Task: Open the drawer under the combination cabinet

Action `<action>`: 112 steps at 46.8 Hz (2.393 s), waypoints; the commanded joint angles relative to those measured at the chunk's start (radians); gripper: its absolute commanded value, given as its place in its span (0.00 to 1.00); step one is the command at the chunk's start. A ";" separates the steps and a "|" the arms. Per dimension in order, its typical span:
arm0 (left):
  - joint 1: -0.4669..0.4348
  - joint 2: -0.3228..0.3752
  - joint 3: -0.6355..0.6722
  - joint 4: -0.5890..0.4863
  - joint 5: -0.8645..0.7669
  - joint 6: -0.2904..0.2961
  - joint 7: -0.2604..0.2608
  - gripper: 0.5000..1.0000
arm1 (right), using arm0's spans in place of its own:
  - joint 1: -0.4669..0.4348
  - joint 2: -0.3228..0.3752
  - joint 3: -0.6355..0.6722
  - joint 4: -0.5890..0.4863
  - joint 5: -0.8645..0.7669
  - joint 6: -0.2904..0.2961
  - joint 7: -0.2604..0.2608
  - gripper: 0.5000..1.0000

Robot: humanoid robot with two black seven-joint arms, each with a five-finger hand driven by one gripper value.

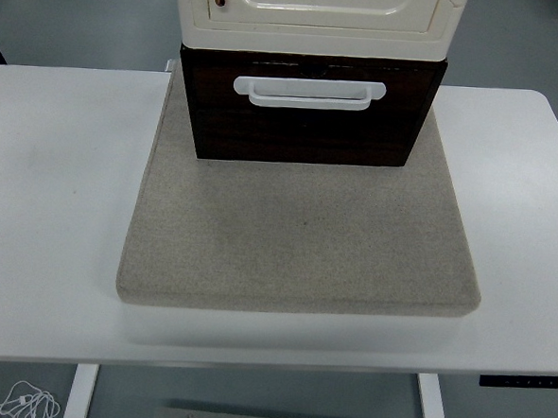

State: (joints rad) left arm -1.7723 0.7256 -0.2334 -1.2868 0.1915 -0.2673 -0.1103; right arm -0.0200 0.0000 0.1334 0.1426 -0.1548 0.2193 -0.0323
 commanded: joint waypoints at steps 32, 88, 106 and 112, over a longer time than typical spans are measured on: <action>-0.167 -0.089 0.416 -0.189 0.131 -0.004 0.316 1.00 | 0.000 0.000 0.000 0.000 0.000 0.000 0.000 0.85; -0.064 -0.322 0.476 0.061 0.135 0.008 0.544 1.00 | 0.000 0.000 0.000 0.000 0.000 0.000 0.000 0.85; -0.041 -0.367 0.476 0.098 0.137 0.008 0.546 1.00 | 0.000 0.000 0.000 0.002 0.000 0.000 0.000 0.85; -0.039 -0.371 0.476 0.099 0.137 0.008 0.546 1.00 | 0.000 0.000 0.000 0.000 0.000 0.000 0.000 0.85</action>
State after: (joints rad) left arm -1.8127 0.3554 0.2420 -1.1888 0.3283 -0.2589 0.4357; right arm -0.0200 0.0000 0.1335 0.1431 -0.1549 0.2194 -0.0322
